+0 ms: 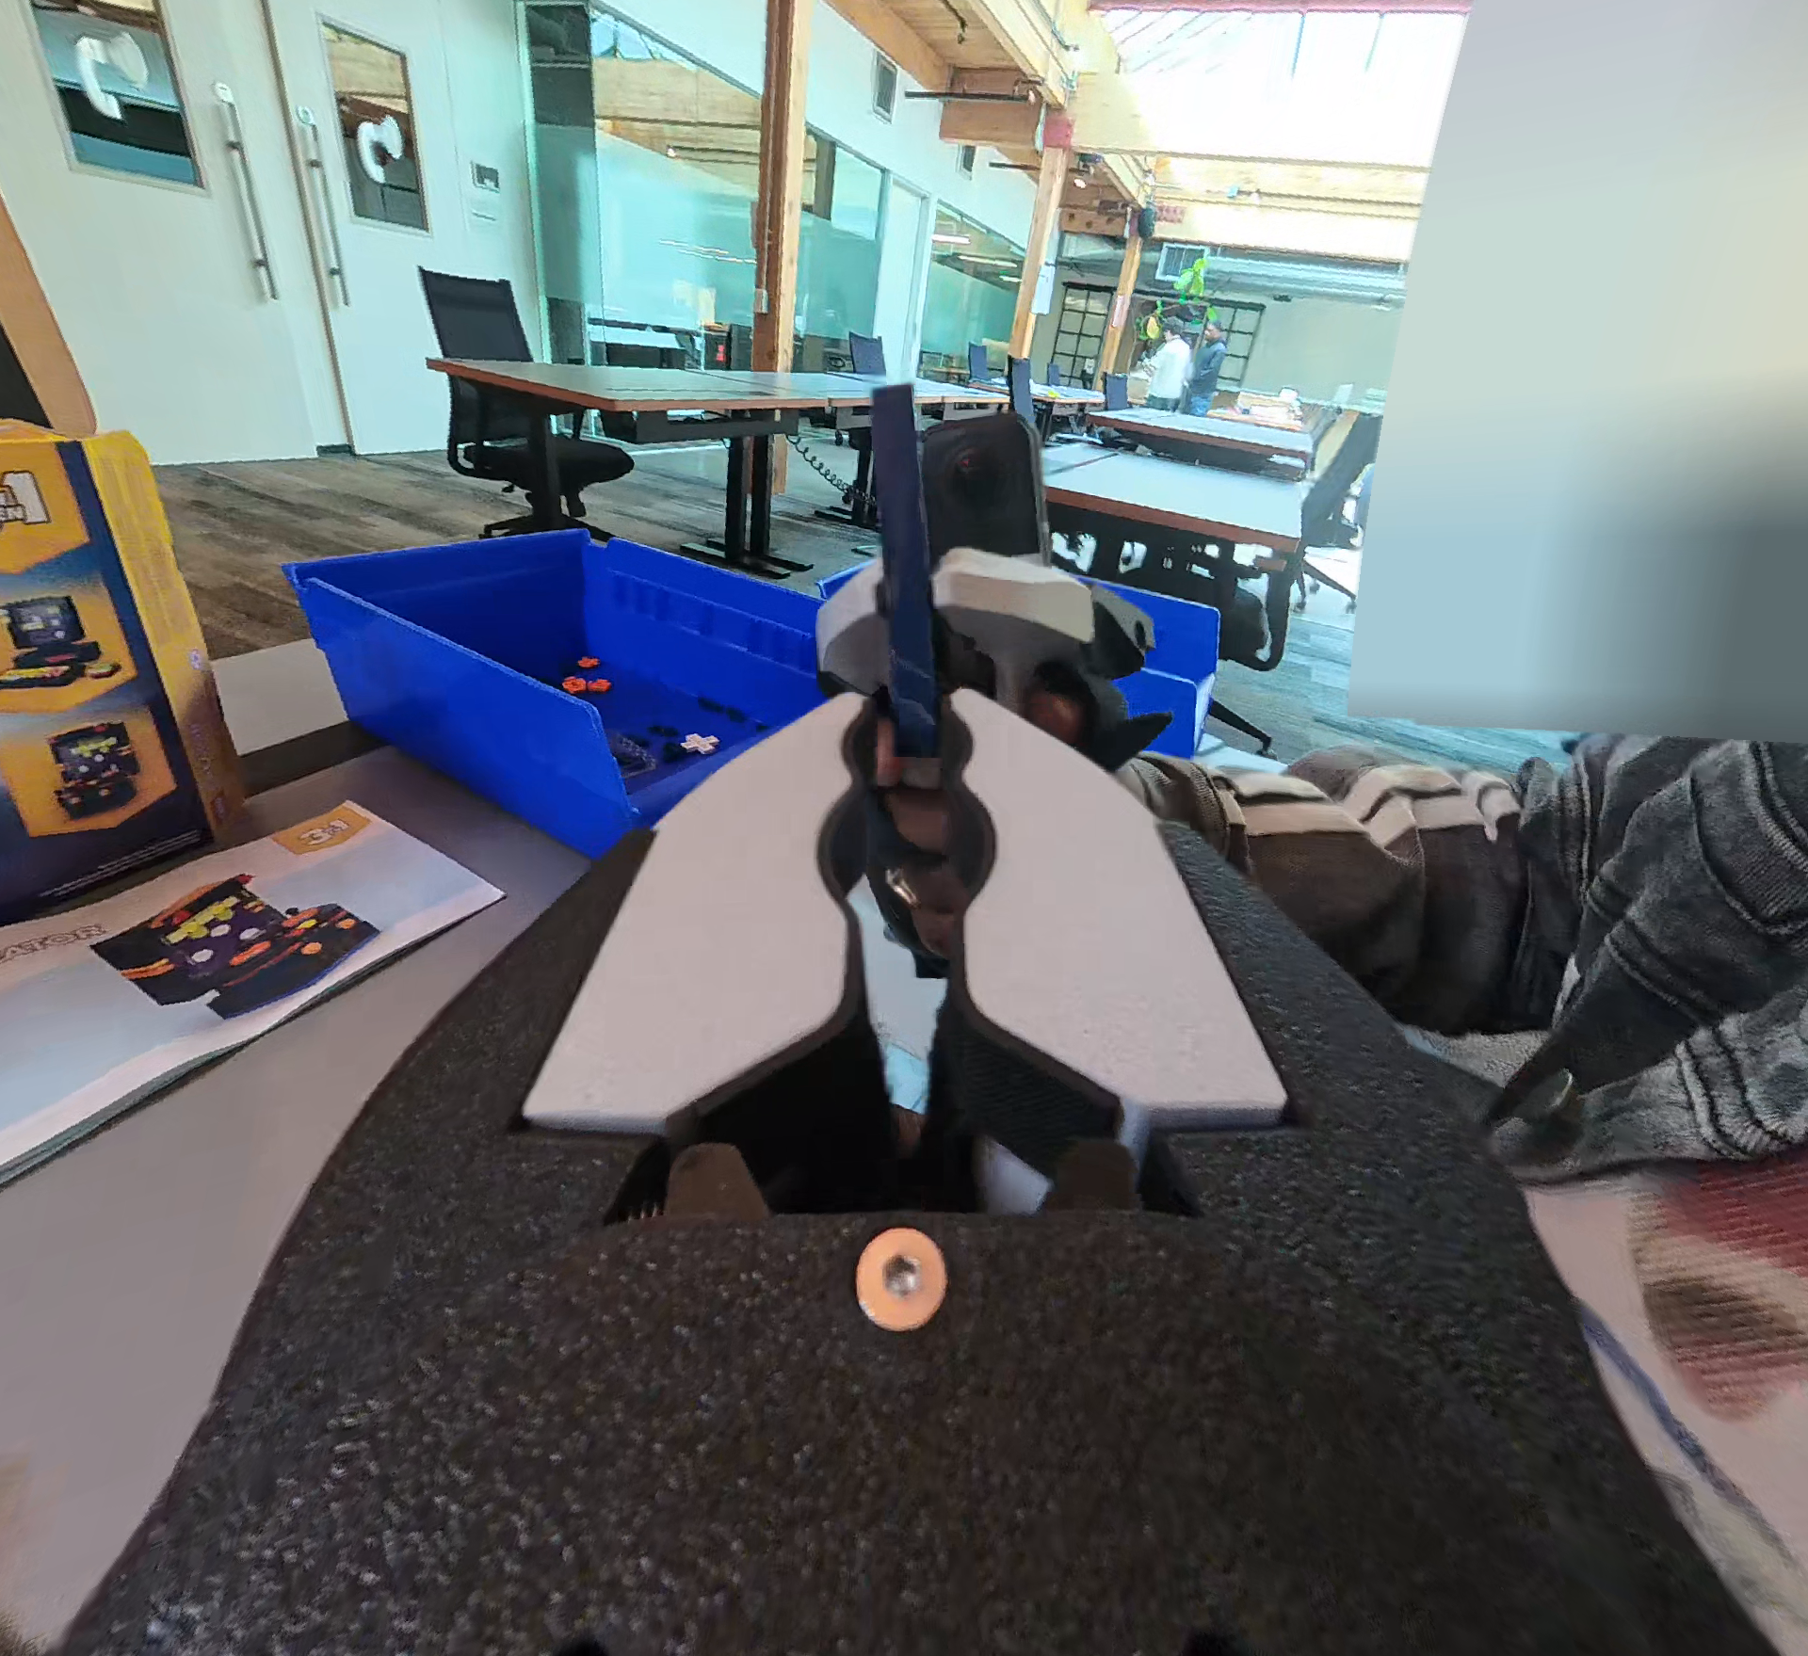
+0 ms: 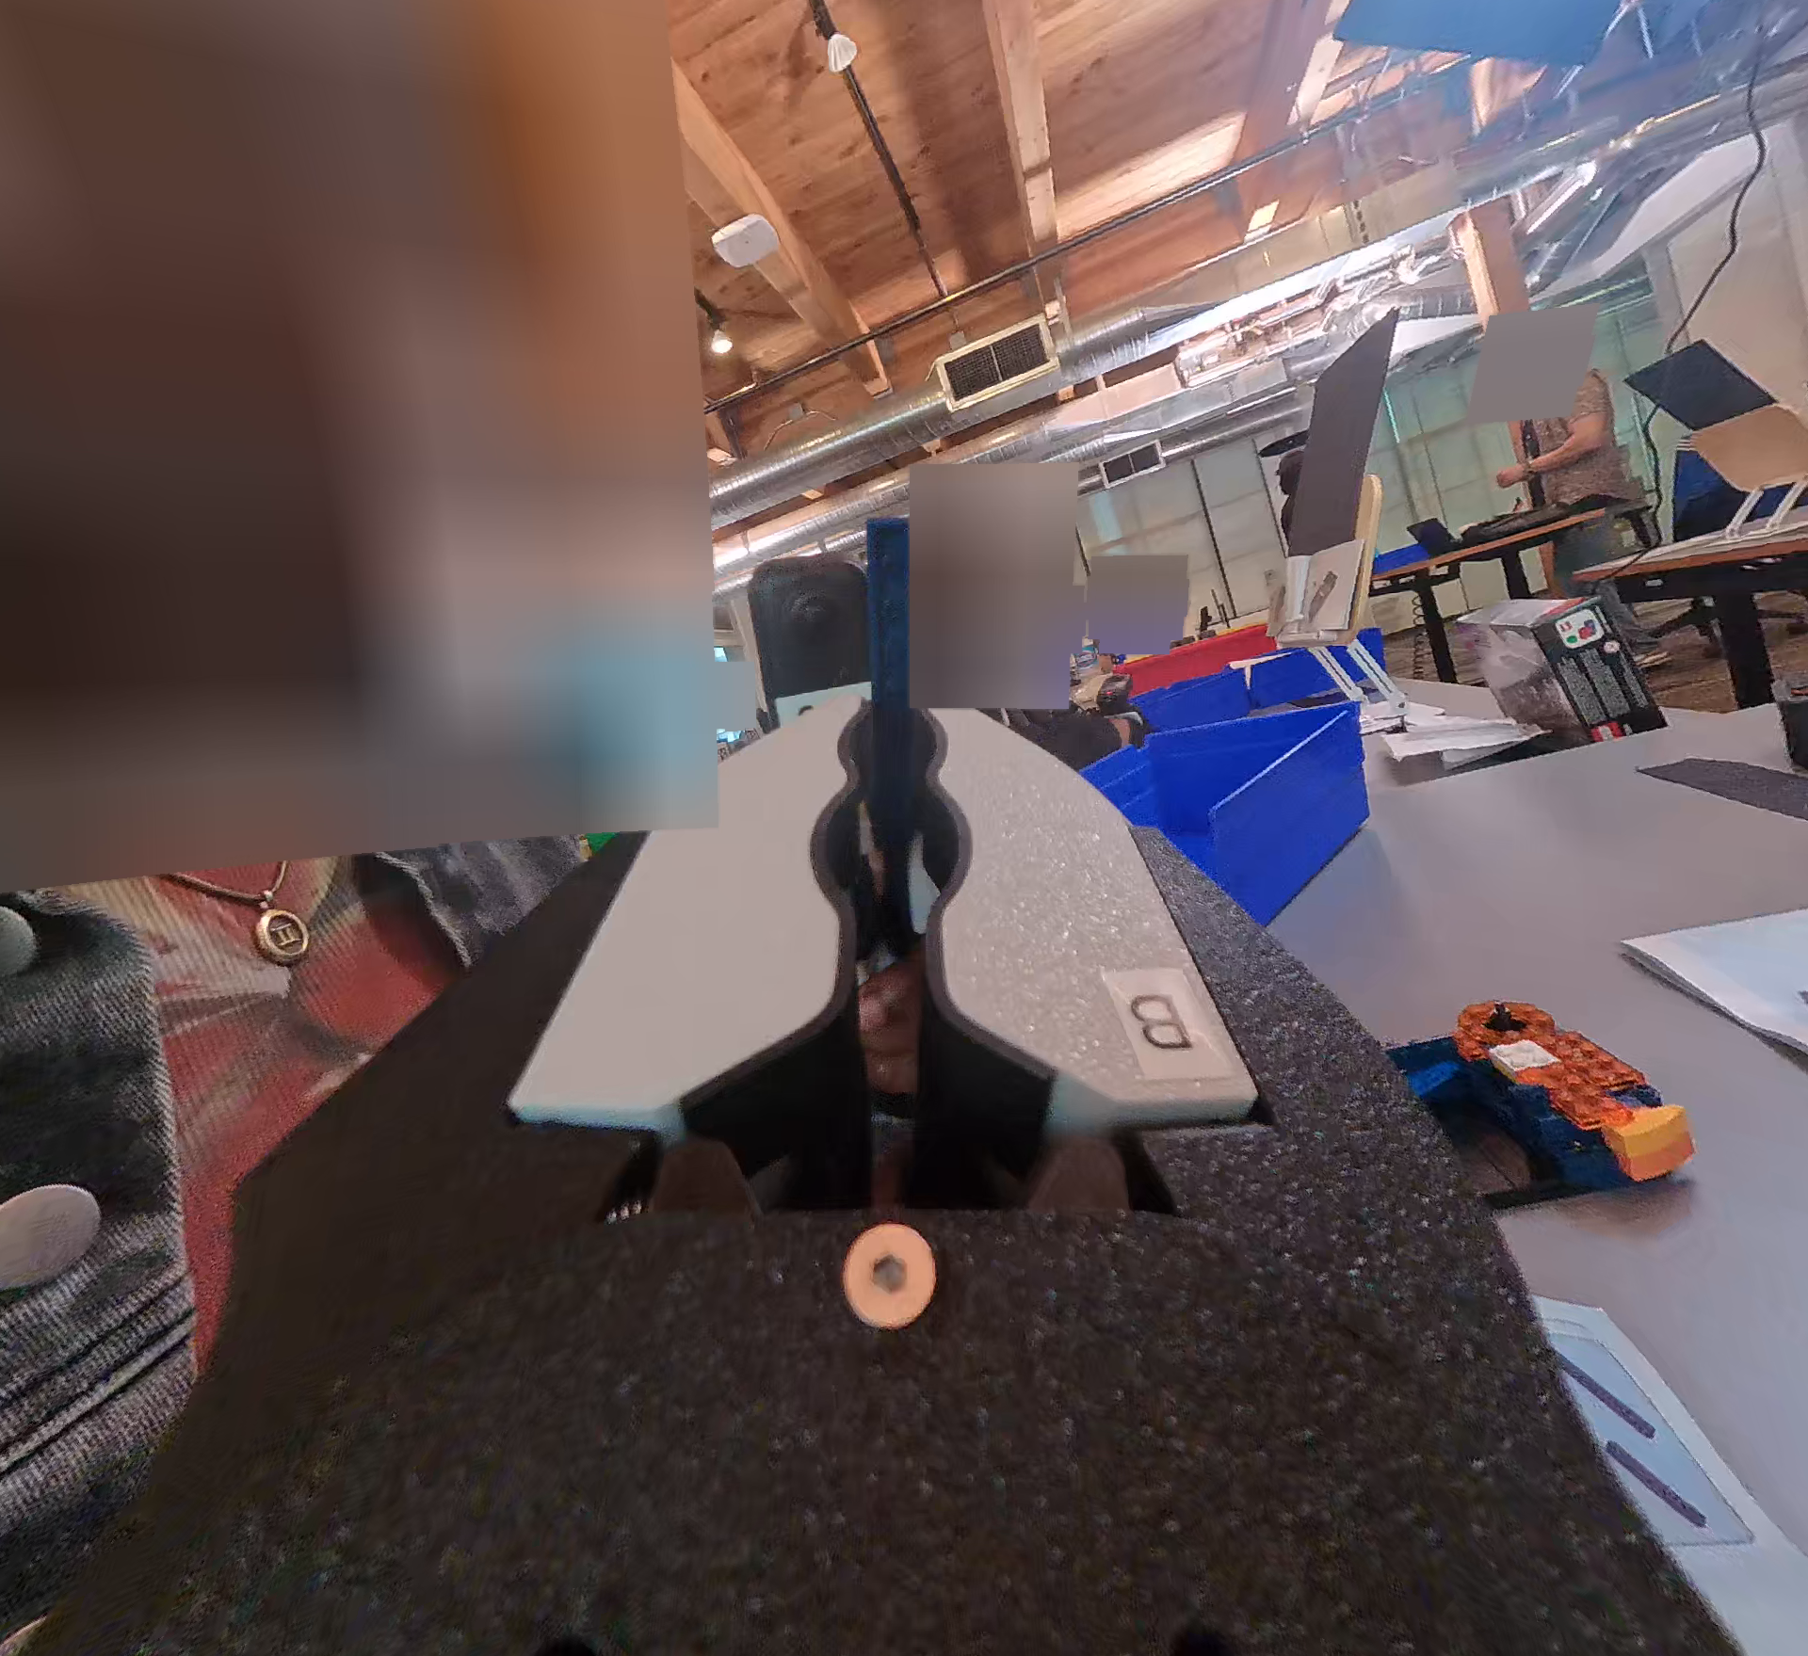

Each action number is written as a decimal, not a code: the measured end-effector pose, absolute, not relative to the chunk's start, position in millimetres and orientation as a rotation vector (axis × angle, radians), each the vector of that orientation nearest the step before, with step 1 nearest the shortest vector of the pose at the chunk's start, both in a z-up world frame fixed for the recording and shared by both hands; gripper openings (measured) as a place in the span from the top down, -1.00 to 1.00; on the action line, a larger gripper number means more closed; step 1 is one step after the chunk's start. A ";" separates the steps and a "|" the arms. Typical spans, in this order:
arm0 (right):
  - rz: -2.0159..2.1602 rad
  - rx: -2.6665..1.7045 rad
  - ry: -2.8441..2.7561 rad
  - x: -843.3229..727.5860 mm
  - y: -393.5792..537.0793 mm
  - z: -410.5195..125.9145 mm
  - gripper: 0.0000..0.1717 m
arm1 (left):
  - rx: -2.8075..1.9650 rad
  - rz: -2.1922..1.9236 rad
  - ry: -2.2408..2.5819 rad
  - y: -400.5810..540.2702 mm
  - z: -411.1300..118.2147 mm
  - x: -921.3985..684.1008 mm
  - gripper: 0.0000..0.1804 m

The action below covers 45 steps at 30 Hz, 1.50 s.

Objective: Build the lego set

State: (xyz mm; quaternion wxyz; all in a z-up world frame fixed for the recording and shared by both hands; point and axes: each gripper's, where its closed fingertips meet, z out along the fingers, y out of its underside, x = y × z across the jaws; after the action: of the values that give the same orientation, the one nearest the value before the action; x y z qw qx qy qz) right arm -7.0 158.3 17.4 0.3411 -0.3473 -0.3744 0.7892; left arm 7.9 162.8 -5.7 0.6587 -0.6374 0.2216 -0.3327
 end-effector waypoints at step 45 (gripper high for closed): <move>1.552 -1.073 -1.066 66.3 205.7 -23.9 0.96 | -2.566 0.255 0.146 53.3 -153.2 -250.5 0.78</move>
State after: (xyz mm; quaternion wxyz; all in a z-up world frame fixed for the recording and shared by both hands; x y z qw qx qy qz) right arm 66.3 205.7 -23.9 0.4682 -0.4375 -0.4345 0.6329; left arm -250.5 53.3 -153.2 0.2760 -0.9549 0.0545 0.0949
